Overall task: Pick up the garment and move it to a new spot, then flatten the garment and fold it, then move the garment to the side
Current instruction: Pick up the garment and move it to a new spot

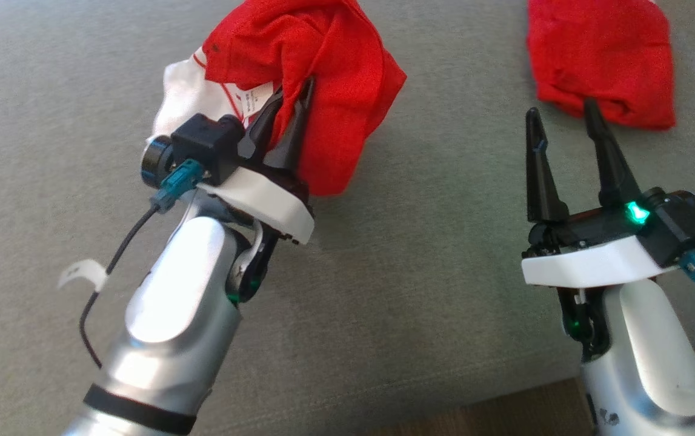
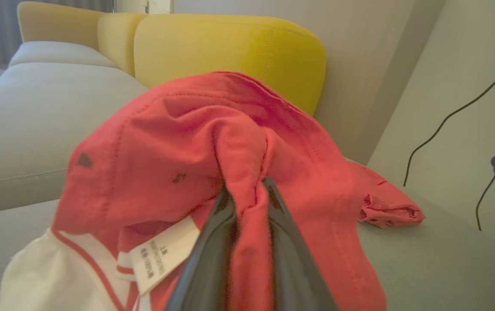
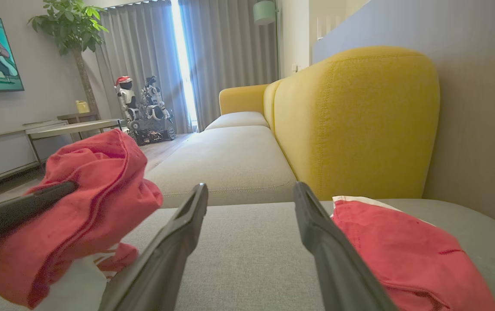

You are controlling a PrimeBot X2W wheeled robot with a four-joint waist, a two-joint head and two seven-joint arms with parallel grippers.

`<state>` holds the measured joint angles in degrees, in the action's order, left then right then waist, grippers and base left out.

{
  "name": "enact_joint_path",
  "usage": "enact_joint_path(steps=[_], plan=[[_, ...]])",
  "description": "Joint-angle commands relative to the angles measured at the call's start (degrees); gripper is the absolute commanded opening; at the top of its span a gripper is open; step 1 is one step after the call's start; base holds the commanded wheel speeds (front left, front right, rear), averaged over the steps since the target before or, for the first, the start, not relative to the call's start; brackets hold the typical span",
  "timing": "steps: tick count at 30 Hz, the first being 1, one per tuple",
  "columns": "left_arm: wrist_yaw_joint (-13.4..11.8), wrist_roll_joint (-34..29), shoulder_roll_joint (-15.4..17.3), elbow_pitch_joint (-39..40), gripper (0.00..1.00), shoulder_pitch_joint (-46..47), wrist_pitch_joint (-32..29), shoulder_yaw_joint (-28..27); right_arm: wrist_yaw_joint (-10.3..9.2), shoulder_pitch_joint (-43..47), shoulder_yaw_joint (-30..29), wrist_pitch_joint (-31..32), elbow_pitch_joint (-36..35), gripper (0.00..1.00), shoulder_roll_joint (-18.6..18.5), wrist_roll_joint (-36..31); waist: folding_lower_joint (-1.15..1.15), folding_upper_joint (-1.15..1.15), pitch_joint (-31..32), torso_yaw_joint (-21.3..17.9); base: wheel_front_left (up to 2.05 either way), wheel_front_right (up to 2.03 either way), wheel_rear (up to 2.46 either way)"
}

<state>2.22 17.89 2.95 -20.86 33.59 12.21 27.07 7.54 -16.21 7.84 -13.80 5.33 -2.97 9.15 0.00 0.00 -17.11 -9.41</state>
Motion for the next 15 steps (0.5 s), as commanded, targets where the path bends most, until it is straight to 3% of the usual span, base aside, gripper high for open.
enact_joint_path(steps=[1, 2, 7, 15], plan=[[-0.5, 0.7, 0.2, 1.1, 0.55, 3.1, 0.7, -1.0, -0.05, -1.8, 1.7, -0.8, -1.9, 1.00, 0.1, 0.6, 0.00, 0.00, -0.5, -1.8, 0.00, 0.00, 0.00], [-0.6, 1.4, 0.1, -0.1, 1.00, 3.4, 0.9, 0.0, -0.05, -1.9, 1.8, -0.8, -1.8, 1.00, 0.1, 0.8, 0.00, 0.00, -0.6, -2.3, 0.00, 0.00, 0.00], [0.5, 5.0, 0.0, -2.9, 1.00, 4.5, 1.6, 6.5, -0.05, -1.6, 1.6, -1.0, -1.6, 1.00, 0.1, 1.5, 0.00, 0.00, -0.3, -3.4, 0.00, 0.00, 0.00], [-1.7, 6.2, 1.1, -3.0, 1.00, 5.4, 2.7, 2.8, -0.05, -1.1, 0.6, -1.1, -1.1, 1.00, 0.1, 1.0, 0.00, 0.00, 1.6, 0.5, 0.00, 0.00, 0.00]])
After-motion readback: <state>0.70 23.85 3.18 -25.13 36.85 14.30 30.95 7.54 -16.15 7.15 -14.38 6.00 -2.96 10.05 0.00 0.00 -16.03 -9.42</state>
